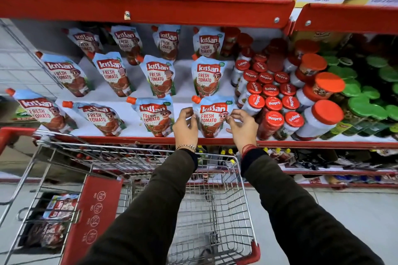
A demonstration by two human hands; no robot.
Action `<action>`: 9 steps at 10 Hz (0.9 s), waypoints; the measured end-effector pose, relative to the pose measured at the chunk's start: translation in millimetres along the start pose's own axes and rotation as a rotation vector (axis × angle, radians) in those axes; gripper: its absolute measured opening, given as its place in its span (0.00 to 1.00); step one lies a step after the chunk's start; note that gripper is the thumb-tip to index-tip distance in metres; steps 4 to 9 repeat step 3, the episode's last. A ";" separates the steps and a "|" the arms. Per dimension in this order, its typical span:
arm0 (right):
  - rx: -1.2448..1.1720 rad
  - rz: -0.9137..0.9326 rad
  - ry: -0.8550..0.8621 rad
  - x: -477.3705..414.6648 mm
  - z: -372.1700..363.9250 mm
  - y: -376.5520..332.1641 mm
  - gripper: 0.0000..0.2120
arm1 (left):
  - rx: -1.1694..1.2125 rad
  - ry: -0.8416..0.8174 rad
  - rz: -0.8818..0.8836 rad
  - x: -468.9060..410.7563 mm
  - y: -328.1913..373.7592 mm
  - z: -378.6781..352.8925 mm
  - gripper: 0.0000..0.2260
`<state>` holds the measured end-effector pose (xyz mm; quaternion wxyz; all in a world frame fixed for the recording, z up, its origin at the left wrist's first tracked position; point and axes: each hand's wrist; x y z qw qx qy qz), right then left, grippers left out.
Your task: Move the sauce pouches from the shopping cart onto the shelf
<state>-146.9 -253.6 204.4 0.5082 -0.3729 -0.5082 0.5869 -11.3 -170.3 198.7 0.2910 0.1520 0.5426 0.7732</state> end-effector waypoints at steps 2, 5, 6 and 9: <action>0.042 -0.004 -0.025 4.2 2.8 -7.3 0.11 | 0.036 -0.031 -0.010 6.6 10.6 9.6 0.17; 0.112 0.016 -0.007 10.6 10.6 -15.0 0.12 | 0.081 0.018 -0.066 14.5 24.7 18.6 0.18; 0.112 0.016 -0.007 10.6 10.6 -15.0 0.12 | 0.081 0.018 -0.066 14.5 24.7 18.6 0.18; 0.112 0.016 -0.007 10.6 10.6 -15.0 0.12 | 0.081 0.018 -0.066 14.5 24.7 18.6 0.18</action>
Point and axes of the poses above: each hand's wrist, its own x-axis away from the middle knuckle, its own z-axis out of the back of the hand, y = z × x, and after that the axes turned 2 degrees about -x, right-handed
